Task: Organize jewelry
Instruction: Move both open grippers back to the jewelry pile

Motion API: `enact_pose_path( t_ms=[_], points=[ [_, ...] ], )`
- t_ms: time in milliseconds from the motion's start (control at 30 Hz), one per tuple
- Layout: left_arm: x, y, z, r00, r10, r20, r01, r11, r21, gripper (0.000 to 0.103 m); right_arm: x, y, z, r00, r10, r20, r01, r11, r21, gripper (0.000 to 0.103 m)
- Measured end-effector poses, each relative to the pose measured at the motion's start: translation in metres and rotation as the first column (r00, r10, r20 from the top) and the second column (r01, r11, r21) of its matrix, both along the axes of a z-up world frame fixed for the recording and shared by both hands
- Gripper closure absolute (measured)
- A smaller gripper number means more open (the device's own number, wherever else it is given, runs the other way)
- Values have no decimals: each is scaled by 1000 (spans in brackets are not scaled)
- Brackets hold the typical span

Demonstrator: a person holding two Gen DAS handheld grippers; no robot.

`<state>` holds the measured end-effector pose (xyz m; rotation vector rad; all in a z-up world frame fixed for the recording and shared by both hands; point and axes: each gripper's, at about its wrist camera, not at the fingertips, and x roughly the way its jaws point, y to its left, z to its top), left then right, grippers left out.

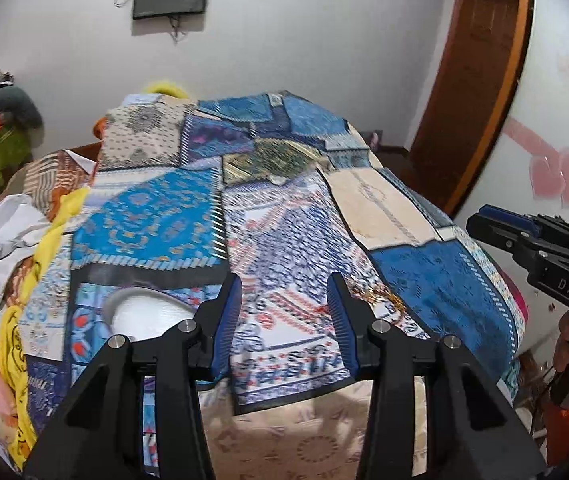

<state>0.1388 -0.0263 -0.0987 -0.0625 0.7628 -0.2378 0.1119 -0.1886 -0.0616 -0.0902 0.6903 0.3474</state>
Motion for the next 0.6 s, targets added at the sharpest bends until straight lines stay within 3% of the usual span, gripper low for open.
enact_pose_path(
  t_ms=[367,500,600],
  points=[
    [13,-23,-50,990,-38,-135,41,999,20,60,4,-32,-34,994,-33,-103,37,999,34,75],
    [18,-25,-64,984,-42,-172,43,999,3,60,6,-27,-47,991,-14,-135,15,1000,13,58],
    [20,-29,-70,982,-49,-182,49,999,-4,60,6,-19,-53,990,22,-142,-21,1000,13,58]
  ],
)
